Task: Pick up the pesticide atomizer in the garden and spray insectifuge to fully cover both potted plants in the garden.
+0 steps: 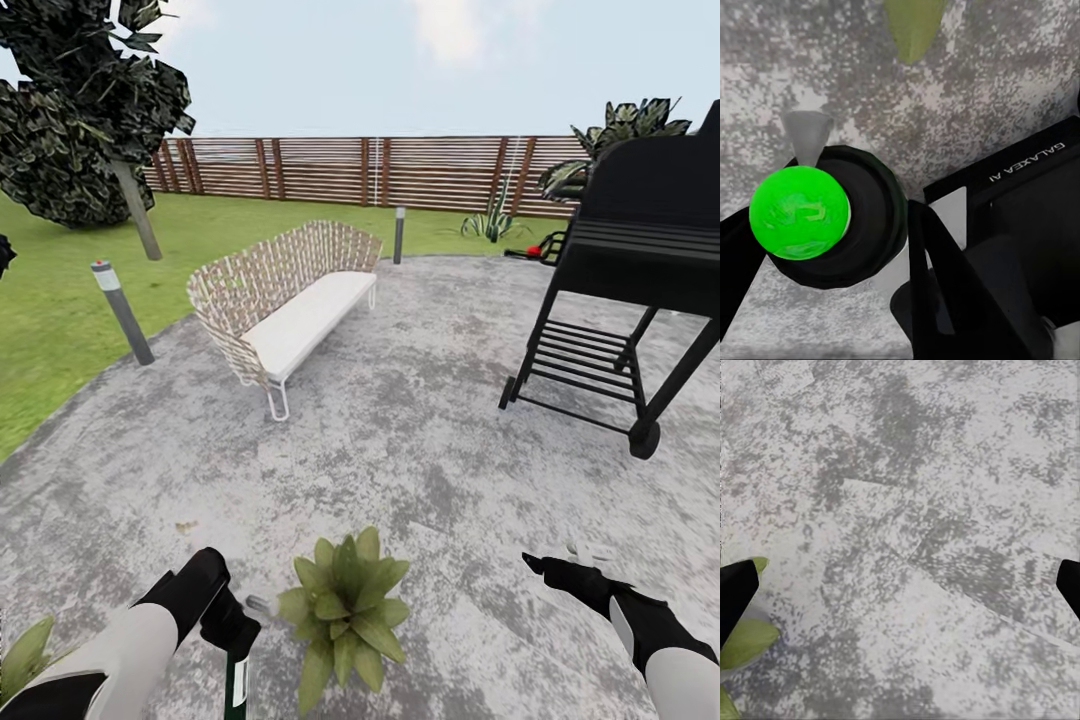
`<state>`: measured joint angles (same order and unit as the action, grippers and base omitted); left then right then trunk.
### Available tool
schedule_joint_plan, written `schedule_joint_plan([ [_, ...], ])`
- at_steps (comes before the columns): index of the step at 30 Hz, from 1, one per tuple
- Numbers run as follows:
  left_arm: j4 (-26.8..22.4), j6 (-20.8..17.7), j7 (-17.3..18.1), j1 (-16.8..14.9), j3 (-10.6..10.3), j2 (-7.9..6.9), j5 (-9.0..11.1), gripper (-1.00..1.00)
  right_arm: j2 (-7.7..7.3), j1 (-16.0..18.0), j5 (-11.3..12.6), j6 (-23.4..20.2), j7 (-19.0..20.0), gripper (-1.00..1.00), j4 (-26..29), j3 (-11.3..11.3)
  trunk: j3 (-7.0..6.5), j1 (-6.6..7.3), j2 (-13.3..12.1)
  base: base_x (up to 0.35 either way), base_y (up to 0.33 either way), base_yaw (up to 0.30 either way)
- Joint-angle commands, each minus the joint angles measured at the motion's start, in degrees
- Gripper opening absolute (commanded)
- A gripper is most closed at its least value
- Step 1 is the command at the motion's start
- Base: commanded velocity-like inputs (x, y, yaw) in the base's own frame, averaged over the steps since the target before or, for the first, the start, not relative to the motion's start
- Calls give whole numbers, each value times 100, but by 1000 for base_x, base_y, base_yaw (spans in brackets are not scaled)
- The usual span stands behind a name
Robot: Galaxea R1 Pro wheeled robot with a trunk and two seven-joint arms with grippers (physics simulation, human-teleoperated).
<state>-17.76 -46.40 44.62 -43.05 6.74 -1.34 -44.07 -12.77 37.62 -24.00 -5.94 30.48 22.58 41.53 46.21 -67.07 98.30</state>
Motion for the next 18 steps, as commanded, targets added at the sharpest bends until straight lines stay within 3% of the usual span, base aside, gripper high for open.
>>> schedule_joint_plan([
  [1, -8, -27, 49, -2, 51, -10, -55, -100, 7, 5, -26, -39, 46, 100, 14, 48, 8, 0, 2, 100, 207, 0],
  [14, -8, -42, 47, -2, 38, -17, -57, -100, 6, 5, -26, -39, 46, 100, 10, 48, 55, 0, 2, 19, 37, 0],
  [18, -8, -288, 47, -2, 38, -16, -59, -100, 8, 5, -26, -39, 46, 100, 10, 48, 85, 0, 2, 23, 0, 0],
])
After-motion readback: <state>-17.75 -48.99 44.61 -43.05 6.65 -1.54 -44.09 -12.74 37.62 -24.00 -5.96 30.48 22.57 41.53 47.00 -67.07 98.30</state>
